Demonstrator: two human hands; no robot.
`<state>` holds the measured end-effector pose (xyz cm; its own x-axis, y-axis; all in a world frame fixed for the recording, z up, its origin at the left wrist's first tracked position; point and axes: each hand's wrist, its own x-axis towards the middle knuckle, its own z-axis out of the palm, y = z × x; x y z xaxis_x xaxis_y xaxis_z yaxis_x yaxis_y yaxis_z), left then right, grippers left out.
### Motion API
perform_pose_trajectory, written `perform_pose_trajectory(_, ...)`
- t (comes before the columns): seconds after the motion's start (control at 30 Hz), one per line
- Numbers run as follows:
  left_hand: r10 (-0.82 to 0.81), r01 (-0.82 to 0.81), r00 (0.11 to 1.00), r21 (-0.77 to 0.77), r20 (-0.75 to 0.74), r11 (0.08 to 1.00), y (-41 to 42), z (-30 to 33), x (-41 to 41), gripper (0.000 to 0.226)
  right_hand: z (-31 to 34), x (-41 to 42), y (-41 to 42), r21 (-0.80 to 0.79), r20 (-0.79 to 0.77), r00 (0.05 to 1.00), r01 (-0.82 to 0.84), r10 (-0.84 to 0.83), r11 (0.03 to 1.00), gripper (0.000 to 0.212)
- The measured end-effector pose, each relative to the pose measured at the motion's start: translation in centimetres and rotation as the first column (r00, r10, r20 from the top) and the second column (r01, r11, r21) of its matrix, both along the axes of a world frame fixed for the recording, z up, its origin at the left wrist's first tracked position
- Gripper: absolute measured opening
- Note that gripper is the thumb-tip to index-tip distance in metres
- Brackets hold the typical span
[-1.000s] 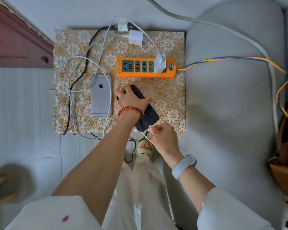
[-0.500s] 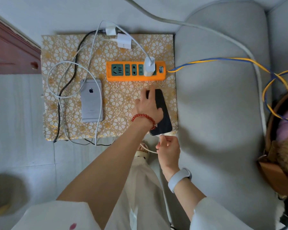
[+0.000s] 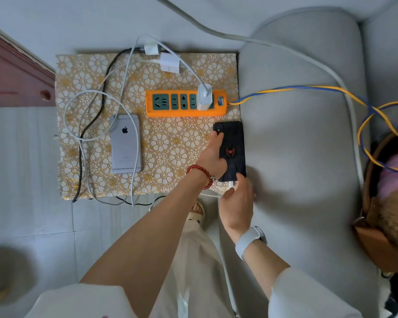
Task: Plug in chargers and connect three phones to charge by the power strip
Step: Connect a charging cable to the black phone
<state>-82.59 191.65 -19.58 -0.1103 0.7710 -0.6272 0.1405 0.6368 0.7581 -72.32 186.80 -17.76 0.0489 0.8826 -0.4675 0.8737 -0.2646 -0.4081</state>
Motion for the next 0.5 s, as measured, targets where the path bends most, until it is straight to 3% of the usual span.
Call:
perform_pose_trajectory(0.07,0.035,-0.034,0.999,0.010,-0.030,0.999,0.0,0.1,-0.6,0.061,0.1,-0.1,0.3,0.043,0.085,0.969,-0.236,0.232,0.971,0.050)
perform_pose_trajectory(0.13,0.124,-0.121,0.983,0.035,-0.131,0.992,-0.6,0.4,-1.7,0.049,-0.2,-0.2,1.0,-0.052,0.169,0.891,-0.419,0.421,0.907,0.050)
perform_pose_trajectory(0.23,0.284,-0.264,0.910,0.104,-0.302,0.959,-2.4,1.0,-4.8,0.036,-0.1,-1.5,1.9,-0.140,0.128,0.893,-0.415,0.432,0.899,0.045)
perform_pose_trajectory(0.33,0.368,-0.326,0.803,0.172,-0.469,0.930,-4.8,1.5,-9.0,0.029,0.2,-4.4,2.6,-0.030,-0.008,0.895,-0.446,0.446,0.895,0.041)
perform_pose_trajectory(0.43,0.331,-0.313,0.713,0.143,-0.618,0.939,-7.3,1.6,-13.0,0.029,0.8,-8.4,3.7,0.070,-0.099,0.846,-0.520,0.524,0.852,0.040)
perform_pose_trajectory(0.5,0.197,-0.239,0.677,0.041,-0.709,0.970,-8.7,1.5,-14.7,0.037,1.3,-11.1,4.9,0.175,-0.109,0.779,-0.597,0.618,0.783,0.039)
